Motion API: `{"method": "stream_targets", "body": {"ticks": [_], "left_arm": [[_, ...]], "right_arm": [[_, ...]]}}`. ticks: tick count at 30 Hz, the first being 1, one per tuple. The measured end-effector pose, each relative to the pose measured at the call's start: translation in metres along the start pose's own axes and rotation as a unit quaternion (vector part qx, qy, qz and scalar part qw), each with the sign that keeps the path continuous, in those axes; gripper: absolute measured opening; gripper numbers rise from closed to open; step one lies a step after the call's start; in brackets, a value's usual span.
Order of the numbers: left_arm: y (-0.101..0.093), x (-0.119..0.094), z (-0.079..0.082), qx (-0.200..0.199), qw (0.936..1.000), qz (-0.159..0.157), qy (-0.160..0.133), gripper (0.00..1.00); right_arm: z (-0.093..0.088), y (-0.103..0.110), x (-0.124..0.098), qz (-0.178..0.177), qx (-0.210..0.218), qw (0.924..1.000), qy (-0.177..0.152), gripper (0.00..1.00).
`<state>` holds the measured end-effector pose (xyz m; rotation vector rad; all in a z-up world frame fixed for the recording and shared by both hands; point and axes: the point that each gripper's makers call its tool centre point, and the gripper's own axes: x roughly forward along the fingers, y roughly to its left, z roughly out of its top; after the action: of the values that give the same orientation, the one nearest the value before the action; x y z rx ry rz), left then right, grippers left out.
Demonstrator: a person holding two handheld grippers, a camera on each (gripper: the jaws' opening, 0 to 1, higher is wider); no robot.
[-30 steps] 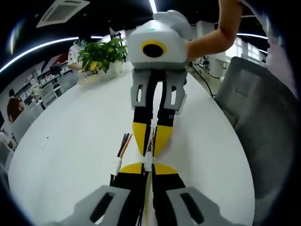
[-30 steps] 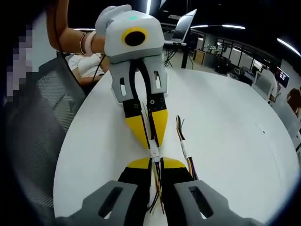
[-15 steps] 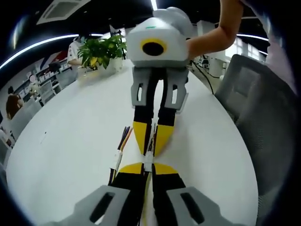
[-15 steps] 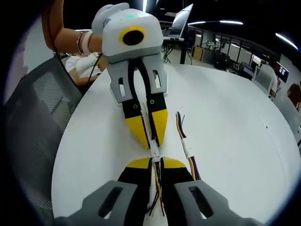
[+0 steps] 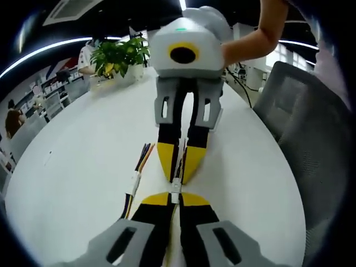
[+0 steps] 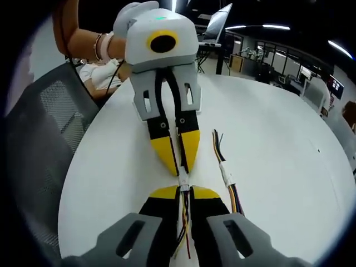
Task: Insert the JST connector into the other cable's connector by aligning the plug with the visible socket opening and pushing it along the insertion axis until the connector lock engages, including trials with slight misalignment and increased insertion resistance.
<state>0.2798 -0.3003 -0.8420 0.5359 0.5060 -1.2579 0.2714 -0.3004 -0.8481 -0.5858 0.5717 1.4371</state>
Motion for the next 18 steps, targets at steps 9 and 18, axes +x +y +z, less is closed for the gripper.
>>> {"method": "stream_targets", "body": {"ticks": [9, 18], "left_arm": [[0.0011, 0.0010, -0.0009, -0.007, 1.0000, 0.002, 0.000, 0.00], [-0.0028, -0.0013, -0.0048, -0.014, 0.9998, 0.013, 0.007, 0.05]], "right_arm": [[-0.0013, -0.0006, 0.0013, -0.005, 0.024, 0.9997, 0.003, 0.05], [-0.0044, 0.0027, 0.0008, -0.008, 0.023, 0.9997, 0.004, 0.08]]}}
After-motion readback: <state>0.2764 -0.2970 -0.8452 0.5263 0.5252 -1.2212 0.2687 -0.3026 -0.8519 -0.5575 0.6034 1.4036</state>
